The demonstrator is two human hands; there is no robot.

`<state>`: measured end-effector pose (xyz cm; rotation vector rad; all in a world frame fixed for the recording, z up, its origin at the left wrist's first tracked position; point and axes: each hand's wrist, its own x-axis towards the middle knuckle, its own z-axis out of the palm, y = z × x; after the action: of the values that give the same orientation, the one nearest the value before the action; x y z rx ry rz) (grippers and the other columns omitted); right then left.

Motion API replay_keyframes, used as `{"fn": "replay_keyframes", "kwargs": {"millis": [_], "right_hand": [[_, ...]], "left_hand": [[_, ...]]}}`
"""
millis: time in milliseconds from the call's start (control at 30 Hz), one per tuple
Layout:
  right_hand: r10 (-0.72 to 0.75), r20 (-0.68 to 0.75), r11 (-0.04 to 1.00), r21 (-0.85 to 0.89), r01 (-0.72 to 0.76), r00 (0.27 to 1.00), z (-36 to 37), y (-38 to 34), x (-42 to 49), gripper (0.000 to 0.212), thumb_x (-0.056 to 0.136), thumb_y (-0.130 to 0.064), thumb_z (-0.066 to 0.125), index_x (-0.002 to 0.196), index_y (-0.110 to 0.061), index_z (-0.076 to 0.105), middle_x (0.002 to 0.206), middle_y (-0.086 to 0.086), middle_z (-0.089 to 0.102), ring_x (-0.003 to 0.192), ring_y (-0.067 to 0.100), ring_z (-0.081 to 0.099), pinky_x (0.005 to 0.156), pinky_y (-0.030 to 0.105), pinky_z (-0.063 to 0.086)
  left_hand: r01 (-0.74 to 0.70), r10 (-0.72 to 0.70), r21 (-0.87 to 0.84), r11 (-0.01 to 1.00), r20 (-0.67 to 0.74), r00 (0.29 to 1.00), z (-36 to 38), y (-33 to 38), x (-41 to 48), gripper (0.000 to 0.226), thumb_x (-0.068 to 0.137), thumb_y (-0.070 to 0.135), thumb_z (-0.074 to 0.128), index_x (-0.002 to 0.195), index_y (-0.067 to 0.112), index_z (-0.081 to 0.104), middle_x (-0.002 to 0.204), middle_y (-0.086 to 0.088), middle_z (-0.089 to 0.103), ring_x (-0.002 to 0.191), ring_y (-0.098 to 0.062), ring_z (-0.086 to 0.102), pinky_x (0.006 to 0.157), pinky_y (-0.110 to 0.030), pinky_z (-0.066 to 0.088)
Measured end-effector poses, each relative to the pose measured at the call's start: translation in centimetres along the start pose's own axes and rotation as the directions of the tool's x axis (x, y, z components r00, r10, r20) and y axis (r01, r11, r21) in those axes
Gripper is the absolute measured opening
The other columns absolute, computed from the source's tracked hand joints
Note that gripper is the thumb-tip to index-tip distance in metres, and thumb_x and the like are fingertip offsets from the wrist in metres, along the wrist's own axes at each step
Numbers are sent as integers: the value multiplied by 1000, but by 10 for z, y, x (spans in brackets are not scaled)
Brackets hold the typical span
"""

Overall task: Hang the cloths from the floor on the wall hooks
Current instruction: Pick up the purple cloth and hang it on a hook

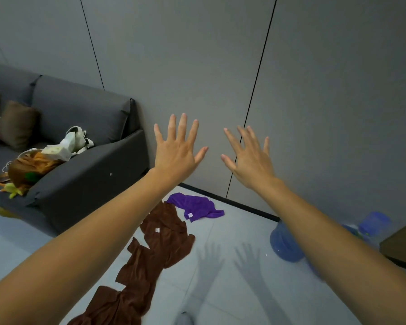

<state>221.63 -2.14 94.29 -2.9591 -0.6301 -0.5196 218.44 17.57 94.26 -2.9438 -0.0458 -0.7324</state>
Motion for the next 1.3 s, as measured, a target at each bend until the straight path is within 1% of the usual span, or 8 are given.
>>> {"fn": "replay_keyframes", "kwargs": {"millis": [133,267,433,600,733,867,1067,1300], "right_hand": [[-21,36,1000,-22,22,999,32,16,81,68,99,-55,34,154,-37,-2,163,4,3,150,23,-5,115,59,-2],[-32,22,999,2,32,999,52,30,152,67,99,-55,33,154,-36,0,163,3,5,150,23,-4,115,60,0],[-50,26,998,24,50,998,82,44,218,67,99,-54,33,154,-36,0,163,4,6,150,23,-2,115,61,1],[-109,50,993,52,106,993,123,63,273,67,99,-54,33,154,-35,-1,163,5,6,150,24,-2,116,61,2],[-175,40,979,112,170,984,163,86,322,67,99,-53,36,155,-35,4,162,6,10,150,25,1,115,62,4],[-281,61,950,161,269,958,203,108,371,68,99,-52,36,155,-34,2,162,6,9,150,25,0,115,62,3],[-477,55,860,234,453,877,257,135,442,68,99,-50,39,155,-33,5,162,8,12,150,27,3,114,63,3],[-561,125,815,258,519,818,350,143,485,69,99,-52,36,155,-34,-1,162,7,8,150,27,1,115,62,2]], "left_hand": [[0,0,-10,1000,-2,1000,41,-17,76,74,94,65,14,154,22,2,162,-10,3,148,-33,0,114,-61,5],[13,-13,13,1000,12,1000,68,-37,140,74,94,64,12,154,22,3,162,-11,3,148,-33,0,113,-62,6],[29,-31,58,998,45,998,107,-51,192,74,94,65,12,154,22,2,162,-10,3,148,-33,0,115,-62,7],[76,-84,89,993,96,992,147,-52,233,74,94,66,11,154,23,1,162,-10,3,148,-33,0,115,-62,8],[136,-156,141,981,142,977,178,-47,263,74,93,65,9,154,23,-1,162,-9,0,148,-33,-3,116,-62,6],[224,-261,201,954,184,948,210,-38,292,74,93,64,9,154,23,-2,162,-9,-1,148,-33,-4,116,-61,5],[394,-448,261,881,196,872,256,-21,329,73,95,63,14,154,22,1,162,-9,0,148,-32,-4,115,-61,4],[512,-568,255,820,257,782,352,-17,338,72,96,61,18,154,22,2,162,-9,1,148,-31,-3,115,-60,3]]}}
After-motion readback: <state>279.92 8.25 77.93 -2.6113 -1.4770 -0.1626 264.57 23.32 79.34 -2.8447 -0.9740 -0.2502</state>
